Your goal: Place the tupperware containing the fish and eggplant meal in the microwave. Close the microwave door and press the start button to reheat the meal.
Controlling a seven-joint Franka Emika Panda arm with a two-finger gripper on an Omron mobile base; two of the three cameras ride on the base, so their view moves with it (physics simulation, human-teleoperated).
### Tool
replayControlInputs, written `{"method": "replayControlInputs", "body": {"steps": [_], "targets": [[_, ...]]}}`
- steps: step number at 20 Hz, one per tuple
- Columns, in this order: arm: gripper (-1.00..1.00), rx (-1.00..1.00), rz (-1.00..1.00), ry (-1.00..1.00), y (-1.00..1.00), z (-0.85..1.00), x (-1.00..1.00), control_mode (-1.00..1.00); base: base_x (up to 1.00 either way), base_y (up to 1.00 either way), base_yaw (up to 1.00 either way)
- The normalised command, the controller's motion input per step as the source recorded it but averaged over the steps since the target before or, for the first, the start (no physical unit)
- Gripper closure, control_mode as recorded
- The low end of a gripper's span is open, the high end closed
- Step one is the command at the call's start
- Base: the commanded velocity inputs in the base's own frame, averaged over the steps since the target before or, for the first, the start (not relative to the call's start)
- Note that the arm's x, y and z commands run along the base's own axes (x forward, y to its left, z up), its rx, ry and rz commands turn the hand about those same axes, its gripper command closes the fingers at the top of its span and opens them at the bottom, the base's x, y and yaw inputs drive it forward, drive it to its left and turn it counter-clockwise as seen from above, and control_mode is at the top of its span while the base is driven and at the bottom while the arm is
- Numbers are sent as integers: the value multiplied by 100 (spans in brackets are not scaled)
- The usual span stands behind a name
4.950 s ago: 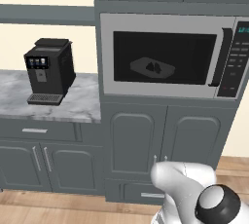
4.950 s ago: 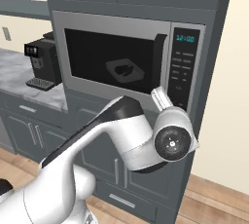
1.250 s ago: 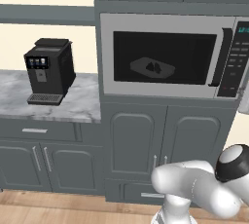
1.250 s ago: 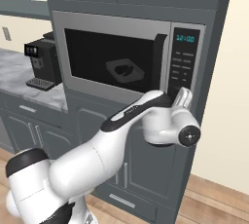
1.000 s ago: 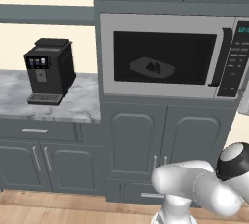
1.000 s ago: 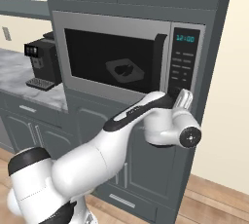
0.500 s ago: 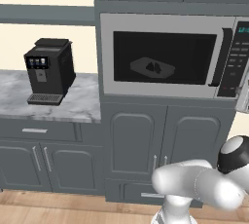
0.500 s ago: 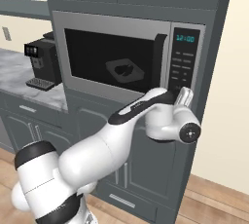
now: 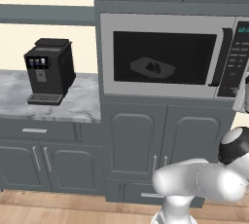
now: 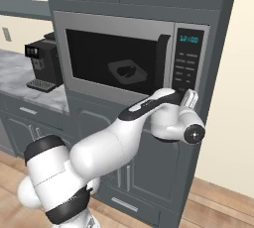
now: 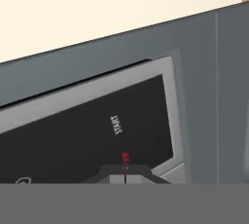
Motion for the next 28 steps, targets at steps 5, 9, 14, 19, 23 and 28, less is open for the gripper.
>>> {"method": "replayControlInputs", "body": {"steps": [5, 9, 14, 19, 23, 28], "targets": [[100, 0, -1, 0, -14, -10, 18, -100, 0, 0, 0], [100, 0, -1, 0, -11, -11, 21, -100, 0, 0, 0], [100, 0, -1, 0, -11, -11, 22, -100, 0, 0, 0], [100, 0, -3, 0, -9, -14, 29, -100, 0, 0, 0], [100, -1, -11, 0, -1, -8, 44, -100, 0, 0, 0], [100, -8, -27, 0, 3, 0, 57, -100, 0, 0, 0]]}}
